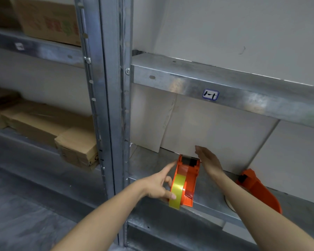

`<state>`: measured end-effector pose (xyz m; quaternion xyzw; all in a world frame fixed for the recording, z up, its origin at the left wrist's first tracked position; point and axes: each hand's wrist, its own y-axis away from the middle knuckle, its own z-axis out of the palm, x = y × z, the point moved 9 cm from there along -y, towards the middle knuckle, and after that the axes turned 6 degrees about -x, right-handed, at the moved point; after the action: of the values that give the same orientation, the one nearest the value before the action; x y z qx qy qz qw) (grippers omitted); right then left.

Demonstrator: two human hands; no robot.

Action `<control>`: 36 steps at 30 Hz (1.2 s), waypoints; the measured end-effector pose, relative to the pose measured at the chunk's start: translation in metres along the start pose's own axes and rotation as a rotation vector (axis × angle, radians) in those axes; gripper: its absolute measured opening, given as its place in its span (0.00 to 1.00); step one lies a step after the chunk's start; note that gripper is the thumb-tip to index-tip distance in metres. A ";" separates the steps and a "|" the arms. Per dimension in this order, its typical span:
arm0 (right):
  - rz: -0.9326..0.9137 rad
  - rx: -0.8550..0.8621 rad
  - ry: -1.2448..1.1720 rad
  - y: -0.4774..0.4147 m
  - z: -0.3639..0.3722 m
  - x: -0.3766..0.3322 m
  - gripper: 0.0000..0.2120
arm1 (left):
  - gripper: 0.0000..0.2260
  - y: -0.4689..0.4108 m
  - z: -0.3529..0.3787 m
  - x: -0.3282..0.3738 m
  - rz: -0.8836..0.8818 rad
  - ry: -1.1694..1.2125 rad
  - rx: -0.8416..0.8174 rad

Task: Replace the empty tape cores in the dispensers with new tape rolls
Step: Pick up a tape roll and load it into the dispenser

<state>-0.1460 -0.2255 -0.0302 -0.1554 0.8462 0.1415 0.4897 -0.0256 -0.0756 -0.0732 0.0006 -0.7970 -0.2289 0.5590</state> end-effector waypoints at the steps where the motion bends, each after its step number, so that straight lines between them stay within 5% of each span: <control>1: -0.018 -0.047 -0.013 0.002 0.005 -0.005 0.18 | 0.50 0.000 0.000 -0.001 0.006 0.004 0.005; 5: -0.007 -0.195 -0.029 0.006 0.024 -0.007 0.17 | 0.49 0.002 -0.004 -0.005 0.022 0.025 0.029; 13: -0.044 -0.418 -0.043 0.017 0.039 0.009 0.42 | 0.44 0.006 -0.022 -0.019 0.048 0.091 0.109; 21: -0.126 -0.117 0.093 0.010 0.019 -0.007 0.29 | 0.30 0.005 -0.036 -0.010 0.074 0.041 0.285; 27: -0.051 -0.007 0.066 0.012 0.015 -0.003 0.30 | 0.31 -0.007 -0.023 -0.013 0.082 0.030 0.350; 36: -0.004 -0.156 -0.075 0.026 0.042 0.007 0.55 | 0.34 -0.019 -0.031 -0.042 -0.033 -0.084 0.454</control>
<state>-0.1265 -0.1866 -0.0542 -0.1894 0.8135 0.2119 0.5074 0.0125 -0.0929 -0.1088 0.1296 -0.8504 -0.0526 0.5071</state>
